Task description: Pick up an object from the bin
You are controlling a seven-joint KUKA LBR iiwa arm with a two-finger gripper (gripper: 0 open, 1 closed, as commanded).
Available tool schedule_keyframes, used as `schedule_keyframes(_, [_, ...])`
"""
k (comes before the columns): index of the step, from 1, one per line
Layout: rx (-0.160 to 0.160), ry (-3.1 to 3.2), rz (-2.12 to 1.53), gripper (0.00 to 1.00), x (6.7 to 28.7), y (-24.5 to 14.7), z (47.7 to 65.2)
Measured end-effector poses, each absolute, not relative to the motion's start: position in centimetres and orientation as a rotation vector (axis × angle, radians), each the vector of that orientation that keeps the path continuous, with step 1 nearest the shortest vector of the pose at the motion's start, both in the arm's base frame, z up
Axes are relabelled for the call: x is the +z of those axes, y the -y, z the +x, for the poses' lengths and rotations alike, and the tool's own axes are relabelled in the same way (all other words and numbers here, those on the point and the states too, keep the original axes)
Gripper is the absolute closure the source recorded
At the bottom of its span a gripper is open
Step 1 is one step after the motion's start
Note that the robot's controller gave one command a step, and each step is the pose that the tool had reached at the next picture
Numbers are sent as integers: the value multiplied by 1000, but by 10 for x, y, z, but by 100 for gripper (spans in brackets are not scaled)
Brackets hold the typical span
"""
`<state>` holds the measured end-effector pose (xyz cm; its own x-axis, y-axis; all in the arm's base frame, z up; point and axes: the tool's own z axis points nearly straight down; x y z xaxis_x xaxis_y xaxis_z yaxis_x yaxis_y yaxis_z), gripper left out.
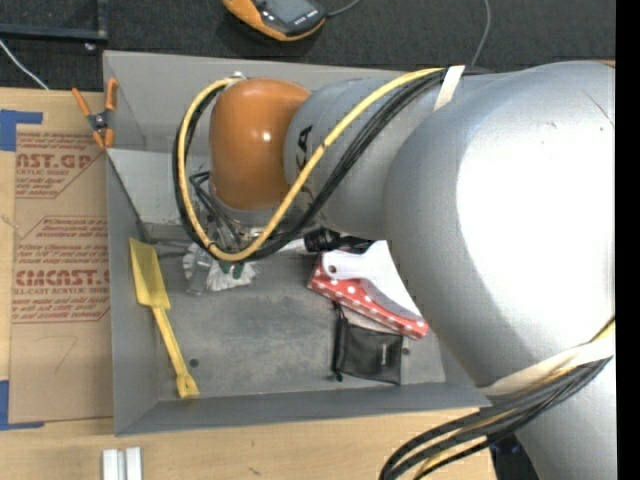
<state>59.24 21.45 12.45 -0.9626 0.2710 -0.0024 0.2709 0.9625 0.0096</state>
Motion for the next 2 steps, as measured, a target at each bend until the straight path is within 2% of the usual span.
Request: schedule_keyframes(2, [12,-3113,429,100,139,-214,591])
